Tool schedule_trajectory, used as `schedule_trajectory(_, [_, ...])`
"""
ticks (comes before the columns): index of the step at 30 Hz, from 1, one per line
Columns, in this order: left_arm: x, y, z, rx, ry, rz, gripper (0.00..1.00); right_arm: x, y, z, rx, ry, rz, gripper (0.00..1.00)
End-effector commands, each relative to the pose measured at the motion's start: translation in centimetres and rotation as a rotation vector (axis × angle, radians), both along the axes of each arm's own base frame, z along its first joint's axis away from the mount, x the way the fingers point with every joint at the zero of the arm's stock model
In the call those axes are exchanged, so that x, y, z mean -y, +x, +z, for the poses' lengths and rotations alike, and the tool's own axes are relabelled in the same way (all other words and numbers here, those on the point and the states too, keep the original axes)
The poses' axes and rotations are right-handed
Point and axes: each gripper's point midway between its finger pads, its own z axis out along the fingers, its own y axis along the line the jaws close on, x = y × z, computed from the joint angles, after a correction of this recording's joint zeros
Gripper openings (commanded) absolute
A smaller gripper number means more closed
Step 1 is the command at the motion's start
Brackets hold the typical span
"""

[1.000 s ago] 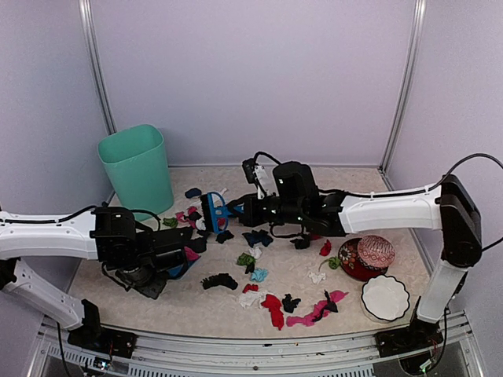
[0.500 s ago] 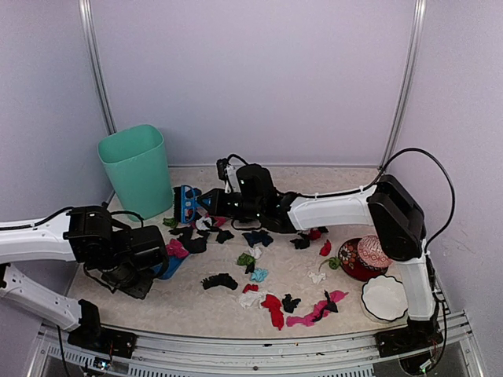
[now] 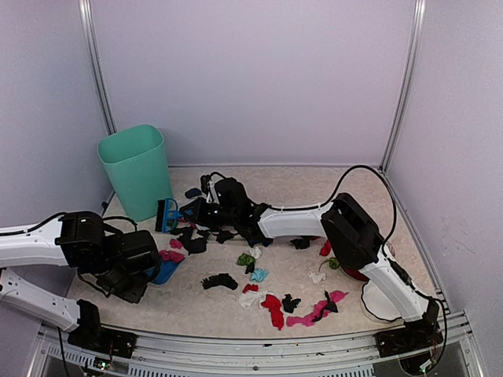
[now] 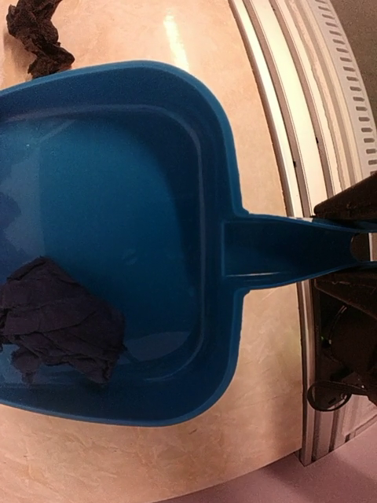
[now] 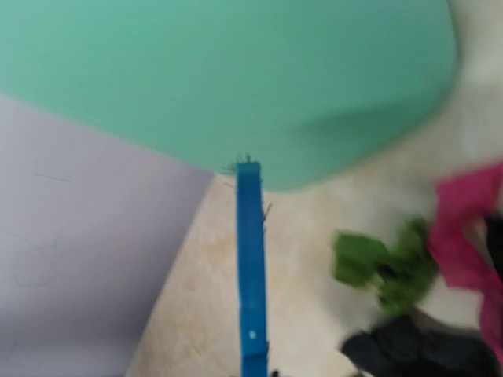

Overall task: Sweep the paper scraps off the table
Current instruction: Sweep the paper scraps at the center of the board.

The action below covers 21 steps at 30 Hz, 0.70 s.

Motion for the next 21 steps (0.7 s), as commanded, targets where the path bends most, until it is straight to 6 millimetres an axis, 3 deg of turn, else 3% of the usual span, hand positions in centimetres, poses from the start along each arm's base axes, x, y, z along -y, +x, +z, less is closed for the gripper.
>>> schedule_trajectory(1, [0.2,0.0,0.2,0.011,-0.043,0.019,0.0,-0.4,-0.6,-3.0,-0.12,-0.02,0.022,0.0])
schedule_trajectory(5, [0.3,0.1,0.2,0.013,-0.043,0.017,0.0,1.5,-0.4,-5.6,-0.173,-0.082,-0.026,0.0])
schedule_trajectory(8, [0.6,0.2,0.1,0.014,-0.044,0.013,0.0,4.3,-0.4,-7.3,-0.207,-0.14,-0.076,0.0])
schedule_trajectory(15, [1.5,1.1,0.5,0.045,-0.041,0.002,0.0,11.8,-0.4,-8.3,-0.255,-0.22,-0.203,0.0])
schedule_trajectory(21, [2.8,2.1,0.9,0.069,-0.049,-0.018,0.0,17.7,-1.6,-8.8,-0.274,-0.267,-0.275,0.0])
